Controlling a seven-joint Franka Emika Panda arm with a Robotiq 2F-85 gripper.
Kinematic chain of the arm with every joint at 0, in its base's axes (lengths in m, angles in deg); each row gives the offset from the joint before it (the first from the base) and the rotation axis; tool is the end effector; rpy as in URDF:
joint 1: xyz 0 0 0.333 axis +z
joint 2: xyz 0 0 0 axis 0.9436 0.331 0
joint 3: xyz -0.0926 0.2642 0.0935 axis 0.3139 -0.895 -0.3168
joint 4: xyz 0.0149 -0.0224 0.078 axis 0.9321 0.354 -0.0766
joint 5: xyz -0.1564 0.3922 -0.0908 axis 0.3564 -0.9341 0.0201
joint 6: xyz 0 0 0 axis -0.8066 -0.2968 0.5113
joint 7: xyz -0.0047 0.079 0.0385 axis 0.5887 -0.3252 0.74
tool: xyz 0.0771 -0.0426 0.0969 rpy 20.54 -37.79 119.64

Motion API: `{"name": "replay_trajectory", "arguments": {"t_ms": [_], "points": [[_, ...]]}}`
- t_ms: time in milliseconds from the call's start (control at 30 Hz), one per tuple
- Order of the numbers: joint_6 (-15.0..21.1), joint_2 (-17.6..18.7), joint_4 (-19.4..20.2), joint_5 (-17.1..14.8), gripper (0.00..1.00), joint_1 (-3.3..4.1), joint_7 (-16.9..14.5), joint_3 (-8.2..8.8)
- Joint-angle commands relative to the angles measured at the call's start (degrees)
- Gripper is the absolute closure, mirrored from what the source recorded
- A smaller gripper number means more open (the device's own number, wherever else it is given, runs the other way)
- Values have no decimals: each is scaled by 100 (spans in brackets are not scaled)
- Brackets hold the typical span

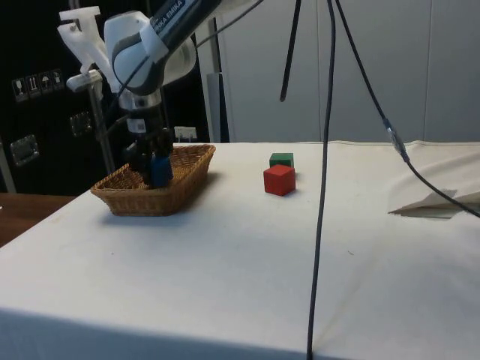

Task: Pick up the blue cube and place it into the basket.

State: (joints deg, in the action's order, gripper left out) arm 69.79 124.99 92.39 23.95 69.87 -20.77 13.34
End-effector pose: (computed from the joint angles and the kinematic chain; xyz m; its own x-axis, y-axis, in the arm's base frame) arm 0.7637 -0.1025 0.1361 0.9787 -0.2006 0.0445 -0.2037 -0.9754 0.0847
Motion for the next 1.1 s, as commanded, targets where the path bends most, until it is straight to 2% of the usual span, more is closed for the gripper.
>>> {"name": "replay_trajectory", "arguments": {"t_ms": [0,67,100,467,533,567,700,733,767,800,1067], "points": [[-11,57,-74,-34,99,-23,0,-17],[6,57,-57,-11,99,-6,0,6],[-17,92,-126,-57,99,-29,0,-11],[0,115,-132,-69,99,-17,-6,-6],[6,115,-132,-63,87,-17,-6,-6],[6,115,-132,-63,69,-17,-11,-6],[6,92,-103,-52,29,-6,-6,6],[6,120,-132,-63,29,-17,-11,-6],[6,120,-132,-63,19,-17,-11,-6],[6,120,-138,-63,2,-17,-11,-6],[0,115,-138,-63,0,-17,-11,-6]]}}
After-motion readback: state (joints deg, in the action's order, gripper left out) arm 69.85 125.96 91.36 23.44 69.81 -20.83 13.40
